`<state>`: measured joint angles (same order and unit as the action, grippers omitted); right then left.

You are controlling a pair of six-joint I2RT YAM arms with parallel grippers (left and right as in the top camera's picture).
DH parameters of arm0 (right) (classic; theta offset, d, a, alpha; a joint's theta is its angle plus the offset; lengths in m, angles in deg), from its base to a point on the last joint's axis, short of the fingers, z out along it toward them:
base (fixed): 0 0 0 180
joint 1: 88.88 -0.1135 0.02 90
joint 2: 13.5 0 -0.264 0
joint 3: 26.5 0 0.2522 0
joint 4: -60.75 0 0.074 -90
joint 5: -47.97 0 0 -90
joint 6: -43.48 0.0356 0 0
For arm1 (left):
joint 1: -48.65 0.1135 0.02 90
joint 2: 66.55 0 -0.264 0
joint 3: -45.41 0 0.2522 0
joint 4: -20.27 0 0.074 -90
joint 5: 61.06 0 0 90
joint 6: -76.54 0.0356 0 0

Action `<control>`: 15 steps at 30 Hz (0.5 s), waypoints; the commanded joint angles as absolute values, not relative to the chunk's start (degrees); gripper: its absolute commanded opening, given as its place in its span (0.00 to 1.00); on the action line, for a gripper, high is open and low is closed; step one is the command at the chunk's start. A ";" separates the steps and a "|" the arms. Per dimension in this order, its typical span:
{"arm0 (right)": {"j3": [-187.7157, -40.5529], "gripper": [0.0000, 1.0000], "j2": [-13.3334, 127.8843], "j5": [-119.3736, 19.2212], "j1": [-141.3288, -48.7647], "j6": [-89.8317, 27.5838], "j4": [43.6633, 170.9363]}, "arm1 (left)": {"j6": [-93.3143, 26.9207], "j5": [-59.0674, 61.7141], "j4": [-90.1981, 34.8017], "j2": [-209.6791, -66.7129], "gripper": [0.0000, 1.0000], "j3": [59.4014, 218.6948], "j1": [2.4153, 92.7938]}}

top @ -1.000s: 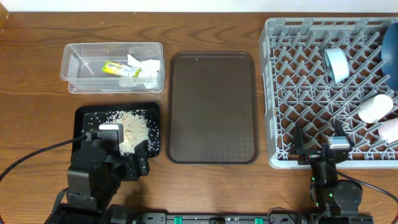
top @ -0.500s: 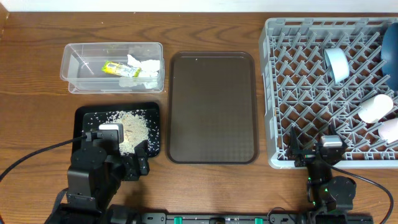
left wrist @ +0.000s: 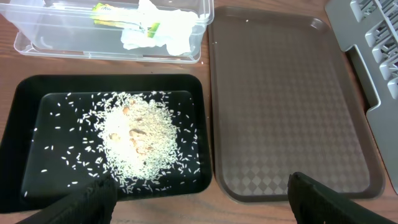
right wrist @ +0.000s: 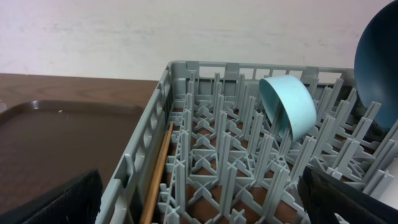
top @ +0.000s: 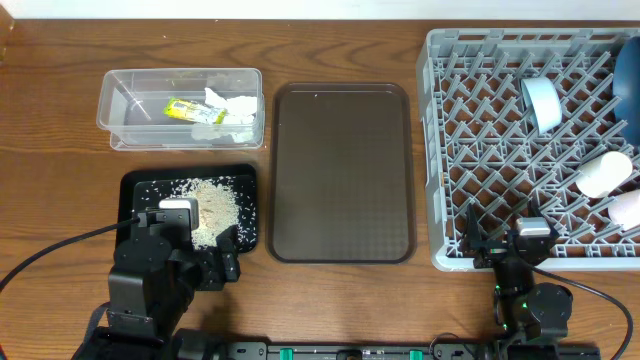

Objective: Sort waste into correct bins and load items into the dishwasher rack

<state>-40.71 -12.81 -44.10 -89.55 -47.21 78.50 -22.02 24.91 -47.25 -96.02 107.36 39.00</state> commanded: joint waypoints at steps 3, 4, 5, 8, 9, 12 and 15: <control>-40.57 0.99 -13.16 -43.75 -90.03 -47.69 78.63 | -21.62 25.78 -47.23 -95.80 0.90 106.96 38.98; -40.57 0.99 -13.16 -43.75 -90.03 -47.69 78.63 | -21.62 25.78 -47.23 -95.80 0.90 106.96 38.98; -40.57 0.99 -13.16 -43.75 -90.03 -47.69 78.63 | -21.62 25.78 -47.23 -95.80 0.90 106.96 38.98; -40.57 0.99 -13.16 -43.75 -90.03 -47.69 78.63 | -21.62 25.78 -47.23 -95.80 0.90 106.96 38.98; -40.57 0.99 -13.16 -43.75 -90.03 -47.69 78.63 | -21.62 25.76 -47.23 -95.80 0.90 106.96 38.98; -40.57 0.99 -13.16 -43.75 -90.03 -47.69 78.63 | -21.62 25.76 -47.25 -95.65 0.90 106.87 38.98; -40.57 0.99 -13.16 -43.75 -90.03 -47.69 78.63 | -21.62 25.76 -47.51 -94.51 0.90 106.31 39.22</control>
